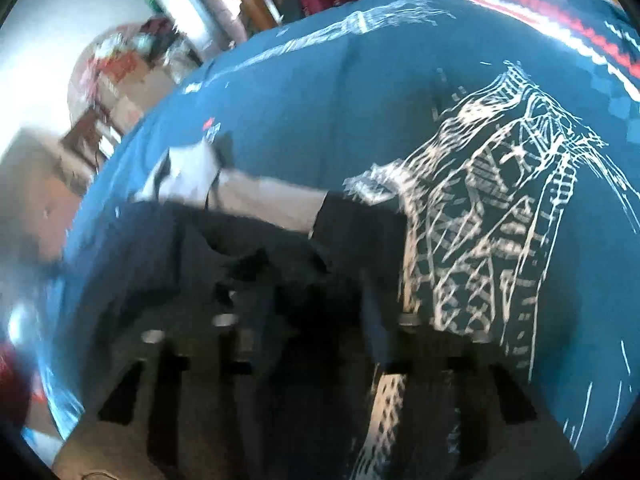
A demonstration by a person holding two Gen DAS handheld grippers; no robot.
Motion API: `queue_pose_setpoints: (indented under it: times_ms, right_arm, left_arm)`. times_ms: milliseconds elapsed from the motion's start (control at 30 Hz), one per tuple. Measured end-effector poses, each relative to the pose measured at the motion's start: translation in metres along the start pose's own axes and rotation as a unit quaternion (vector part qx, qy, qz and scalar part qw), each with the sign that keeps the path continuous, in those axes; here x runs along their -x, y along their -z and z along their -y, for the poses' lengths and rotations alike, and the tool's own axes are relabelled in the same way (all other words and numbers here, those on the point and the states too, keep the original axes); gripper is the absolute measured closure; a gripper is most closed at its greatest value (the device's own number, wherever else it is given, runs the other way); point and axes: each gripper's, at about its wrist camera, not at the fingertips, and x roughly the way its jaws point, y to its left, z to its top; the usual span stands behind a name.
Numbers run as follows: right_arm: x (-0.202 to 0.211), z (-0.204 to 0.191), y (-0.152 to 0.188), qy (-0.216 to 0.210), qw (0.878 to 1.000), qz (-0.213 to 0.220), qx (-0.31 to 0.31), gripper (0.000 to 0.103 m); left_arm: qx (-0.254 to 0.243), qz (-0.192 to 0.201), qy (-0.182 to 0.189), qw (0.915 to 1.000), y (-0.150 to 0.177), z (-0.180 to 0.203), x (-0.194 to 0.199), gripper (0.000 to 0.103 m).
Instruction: Fold large clothes
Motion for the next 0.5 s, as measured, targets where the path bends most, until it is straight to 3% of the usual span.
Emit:
queue_pose_setpoints:
  times_ms: [100, 200, 333, 500]
  right_arm:
    - [-0.02, 0.014, -0.008, -0.003, 0.999, -0.021, -0.028, 0.08]
    - [-0.025, 0.01, -0.01, 0.001, 0.999, -0.031, -0.028, 0.075]
    - [0.01, -0.013, -0.004, 0.053, 0.999, 0.005, 0.003, 0.044]
    - [0.065, -0.042, 0.039, 0.052, 0.998, 0.032, 0.026, 0.038]
  left_arm:
    - [0.02, 0.02, 0.01, 0.9995, 0.02, -0.022, 0.041, 0.041]
    - [0.039, 0.019, 0.008, 0.999, 0.039, -0.043, 0.062, 0.041]
    - [0.022, -0.002, 0.032, 0.9992, 0.057, -0.042, 0.064, 0.041]
    - [0.011, -0.019, 0.045, 0.9988, 0.064, -0.041, 0.05, 0.041]
